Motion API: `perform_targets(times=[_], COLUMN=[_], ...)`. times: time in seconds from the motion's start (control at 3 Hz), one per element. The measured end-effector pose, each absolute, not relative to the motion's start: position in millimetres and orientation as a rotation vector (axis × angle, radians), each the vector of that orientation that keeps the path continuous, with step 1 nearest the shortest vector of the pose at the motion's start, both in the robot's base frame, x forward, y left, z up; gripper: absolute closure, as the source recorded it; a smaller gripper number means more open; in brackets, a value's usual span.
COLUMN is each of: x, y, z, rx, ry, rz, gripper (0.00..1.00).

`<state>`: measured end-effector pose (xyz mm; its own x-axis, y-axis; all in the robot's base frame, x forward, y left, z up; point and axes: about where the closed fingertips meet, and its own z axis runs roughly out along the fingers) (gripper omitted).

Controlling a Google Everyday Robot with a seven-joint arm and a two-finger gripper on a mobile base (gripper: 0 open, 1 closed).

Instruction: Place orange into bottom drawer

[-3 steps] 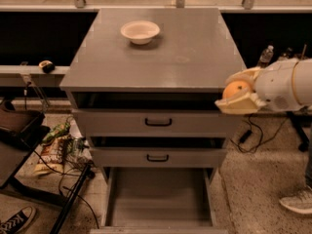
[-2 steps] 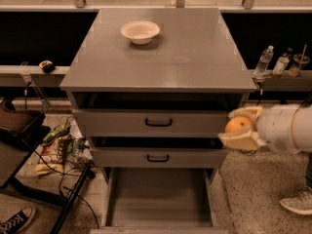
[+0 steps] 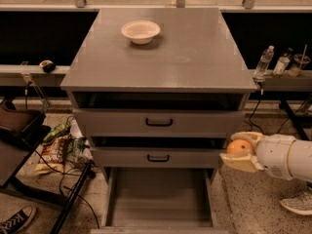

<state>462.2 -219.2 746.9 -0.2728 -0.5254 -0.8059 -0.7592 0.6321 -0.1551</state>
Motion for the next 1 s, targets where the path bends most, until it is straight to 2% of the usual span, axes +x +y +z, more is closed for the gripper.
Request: perform_targets(times=[0.33,1.0], x=[462,434], y=[-210,-131], z=[744,618], rx=[-1.022,-0.877], ry=[1.956,2.053], rz=[0.348,0.703], gripper=[1.00,1.00])
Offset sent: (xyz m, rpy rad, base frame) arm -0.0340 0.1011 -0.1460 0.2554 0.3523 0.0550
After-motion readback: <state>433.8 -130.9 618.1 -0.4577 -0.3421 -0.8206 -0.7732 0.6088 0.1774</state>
